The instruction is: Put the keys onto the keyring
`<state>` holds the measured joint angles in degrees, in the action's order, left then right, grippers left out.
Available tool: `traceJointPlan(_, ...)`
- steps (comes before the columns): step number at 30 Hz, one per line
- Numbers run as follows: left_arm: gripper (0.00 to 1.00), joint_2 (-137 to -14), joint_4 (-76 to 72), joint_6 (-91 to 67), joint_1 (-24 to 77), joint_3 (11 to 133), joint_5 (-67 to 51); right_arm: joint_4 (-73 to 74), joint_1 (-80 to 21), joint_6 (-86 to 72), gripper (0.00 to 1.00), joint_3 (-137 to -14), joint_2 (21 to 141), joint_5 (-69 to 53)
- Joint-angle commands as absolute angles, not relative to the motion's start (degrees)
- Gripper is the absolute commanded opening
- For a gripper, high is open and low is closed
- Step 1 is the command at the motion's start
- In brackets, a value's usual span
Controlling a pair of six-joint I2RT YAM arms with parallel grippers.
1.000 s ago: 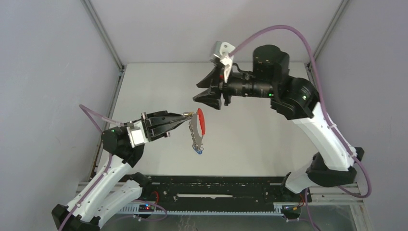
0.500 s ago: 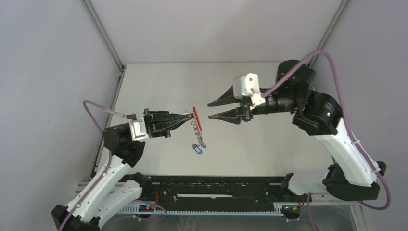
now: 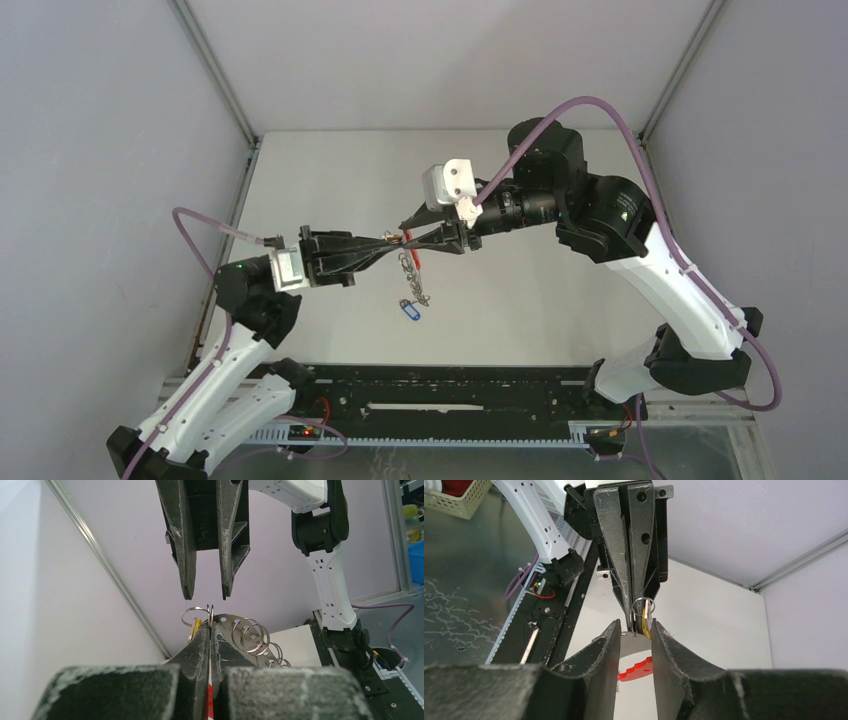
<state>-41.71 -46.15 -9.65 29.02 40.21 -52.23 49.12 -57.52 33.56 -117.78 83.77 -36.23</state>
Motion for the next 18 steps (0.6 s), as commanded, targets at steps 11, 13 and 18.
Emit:
traceJointPlan(11, 0.00, -40.9, -47.5, -10.2, 29.2, 43.9, -51.2, 49.9, -58.7, 34.8, 0.38, -119.8, 83.6, -33.5)
traceJointPlan(13, 0.00, -40.8, -47.5, -10.1, 29.2, 43.8, -51.2, 49.9, -58.8, 34.8, 0.38, -119.8, 83.8, -33.3)
traceJointPlan(18, 0.00, -41.0, -47.3, -9.9, 29.2, 44.0, -51.1, 49.5, -59.0, 34.8, 0.38, -119.8, 84.1, -33.2)
